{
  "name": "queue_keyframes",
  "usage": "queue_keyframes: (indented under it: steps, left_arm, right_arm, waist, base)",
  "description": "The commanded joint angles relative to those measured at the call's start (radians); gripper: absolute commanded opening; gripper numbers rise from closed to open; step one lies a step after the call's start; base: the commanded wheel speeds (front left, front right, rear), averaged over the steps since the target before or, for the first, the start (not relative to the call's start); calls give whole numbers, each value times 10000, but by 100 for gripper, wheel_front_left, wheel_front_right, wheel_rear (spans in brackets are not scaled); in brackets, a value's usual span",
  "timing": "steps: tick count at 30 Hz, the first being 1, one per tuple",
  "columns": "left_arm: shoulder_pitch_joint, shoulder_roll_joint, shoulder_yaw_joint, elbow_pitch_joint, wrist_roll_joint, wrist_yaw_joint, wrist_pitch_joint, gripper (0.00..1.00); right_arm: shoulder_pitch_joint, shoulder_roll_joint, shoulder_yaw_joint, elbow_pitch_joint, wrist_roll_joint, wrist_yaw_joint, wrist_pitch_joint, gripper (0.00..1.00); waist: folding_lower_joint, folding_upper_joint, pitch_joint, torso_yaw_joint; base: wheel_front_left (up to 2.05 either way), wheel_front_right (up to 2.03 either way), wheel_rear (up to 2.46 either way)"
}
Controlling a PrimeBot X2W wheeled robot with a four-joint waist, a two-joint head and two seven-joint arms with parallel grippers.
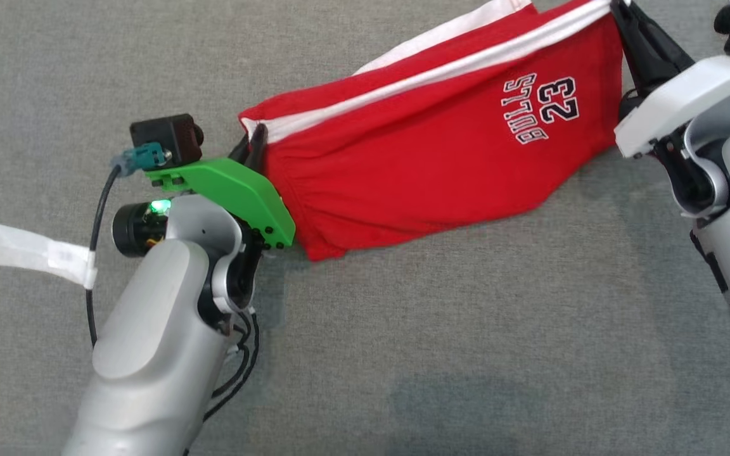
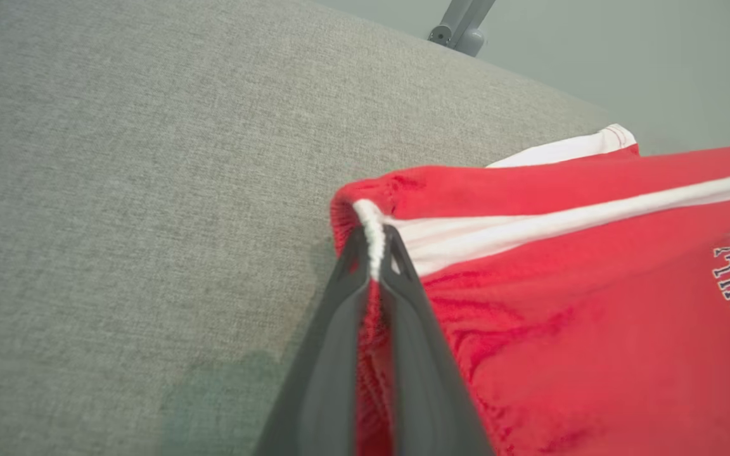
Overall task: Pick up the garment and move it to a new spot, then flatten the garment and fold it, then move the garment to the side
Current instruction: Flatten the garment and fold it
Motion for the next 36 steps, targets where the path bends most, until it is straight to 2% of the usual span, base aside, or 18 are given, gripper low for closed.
queue_keyframes:
  steps: [1,4,12,13,14,16,17,18,19,26,33,36]
  left_arm:
    - [-409,-11,78,246,152,-47,-104,0]
    - [-940,-159,161,844,71,-68,-362,0]
    - [-1464,-353,156,1982,-456,-541,-608,0]
    - [-1459,-374,106,2096,-498,-601,-615,2]
    - [-1442,-388,58,2220,-522,-663,-630,7]
    - [-1339,-398,99,2368,-648,-670,-757,18]
    - [-1265,-404,110,2418,-691,-696,-802,27]
    - [-1184,-411,152,2435,-724,-701,-906,42]
    - [-1100,-410,193,2443,-783,-700,-982,100]
    - [-150,-108,174,1412,-443,-858,-2180,100]
    - [1492,280,-314,-669,665,-717,-4146,100]
    - [1935,323,-505,-959,946,-733,-4477,100]
  right_arm:
    - [-385,-19,95,240,-61,-11,-32,0]
    - [-1148,-18,424,888,-160,-13,42,0]
    - [-2389,269,1284,2472,-283,-11,-204,0]
    - [-2464,317,1461,2592,-306,-11,-288,40]
    - [-2521,365,1642,2687,-322,-11,-393,100]
    - [-2616,448,1984,2746,-248,-11,-582,100]
    - [-2624,490,2134,2706,-126,-11,-663,100]
    - [-2625,467,2265,2628,-70,-11,-763,100]
    - [-2597,398,2474,2520,-63,-11,-794,100]
    - [-2004,-255,3437,1845,220,-11,-233,100]
    - [-1605,-460,3132,2474,151,-11,-46,100]
    - [-1614,-538,2933,2877,12,-11,-34,100]
  waist:
    - [1,45,861,686]
    - [1,45,1151,817]
    - [1,45,1494,941]
    - [1,45,1483,945]
    - [1,45,1463,927]
    - [1,45,1404,856]
    - [1,45,1348,817]
    - [1,45,1279,772]
    - [1,45,1206,719]
    - [1,45,554,357]
    - [1,45,170,606]
    - [1,45,133,806]
  base:
    - [0,0,0]
    - [0,0,0]
    - [0,0,0]
    - [0,0,0]
    - [0,0,0]
    - [0,0,0]
    - [0,0,0]
    - [0,0,0]
    - [0,0,0]
    - [0,0,0]
    - [0,0,0]
    - [0,0,0]
